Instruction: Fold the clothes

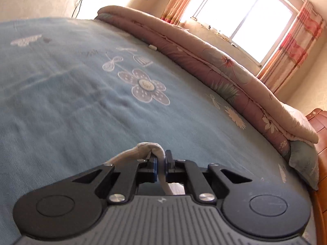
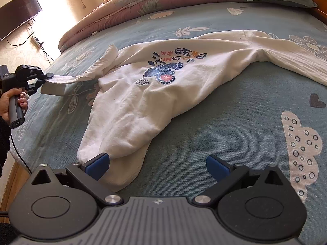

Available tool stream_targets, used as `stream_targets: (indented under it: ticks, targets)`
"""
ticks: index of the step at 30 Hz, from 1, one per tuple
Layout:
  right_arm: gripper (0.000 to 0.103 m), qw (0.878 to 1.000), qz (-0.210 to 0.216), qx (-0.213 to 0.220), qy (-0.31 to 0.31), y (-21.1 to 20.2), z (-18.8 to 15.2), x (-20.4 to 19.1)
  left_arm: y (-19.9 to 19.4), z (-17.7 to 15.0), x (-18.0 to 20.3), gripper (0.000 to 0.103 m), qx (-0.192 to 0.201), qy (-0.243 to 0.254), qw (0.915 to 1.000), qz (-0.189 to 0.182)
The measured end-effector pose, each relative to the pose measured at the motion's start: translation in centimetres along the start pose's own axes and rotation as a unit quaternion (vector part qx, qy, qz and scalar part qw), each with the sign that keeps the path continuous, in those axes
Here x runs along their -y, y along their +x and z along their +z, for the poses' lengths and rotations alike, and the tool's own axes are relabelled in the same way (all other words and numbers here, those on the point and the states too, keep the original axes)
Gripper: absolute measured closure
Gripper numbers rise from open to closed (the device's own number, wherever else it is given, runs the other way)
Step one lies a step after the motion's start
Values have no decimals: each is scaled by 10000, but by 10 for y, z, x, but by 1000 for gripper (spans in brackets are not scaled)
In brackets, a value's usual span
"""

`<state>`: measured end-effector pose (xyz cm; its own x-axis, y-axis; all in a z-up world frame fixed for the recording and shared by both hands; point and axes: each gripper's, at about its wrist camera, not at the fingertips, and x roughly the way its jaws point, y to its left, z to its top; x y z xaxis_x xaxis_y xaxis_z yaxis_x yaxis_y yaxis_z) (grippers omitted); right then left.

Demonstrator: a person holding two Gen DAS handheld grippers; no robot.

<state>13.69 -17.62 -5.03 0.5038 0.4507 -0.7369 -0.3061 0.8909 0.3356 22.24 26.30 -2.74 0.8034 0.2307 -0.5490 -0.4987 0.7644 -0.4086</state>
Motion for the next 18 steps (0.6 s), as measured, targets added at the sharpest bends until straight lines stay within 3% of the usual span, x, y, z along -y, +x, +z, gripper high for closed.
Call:
stream_targets:
  ticks: [4,9,14,18]
  targets:
    - [0,10000,-21,-9,-36,0,1,-2,-15,33,-10,99,476,974,9928,501]
    - [0,9999,-57,-55,-62,3,3,-4,-36,62,-17,98,1065,1882,9721,909]
    - [0,9998,-96,-128,-154,6,4,-10,-32,68,-36,98,1220,1946,9679,1020]
    - [0,9996,-132,-142,-194,7,6,-14,-29,49,-62,97,1191,1605,9752,946]
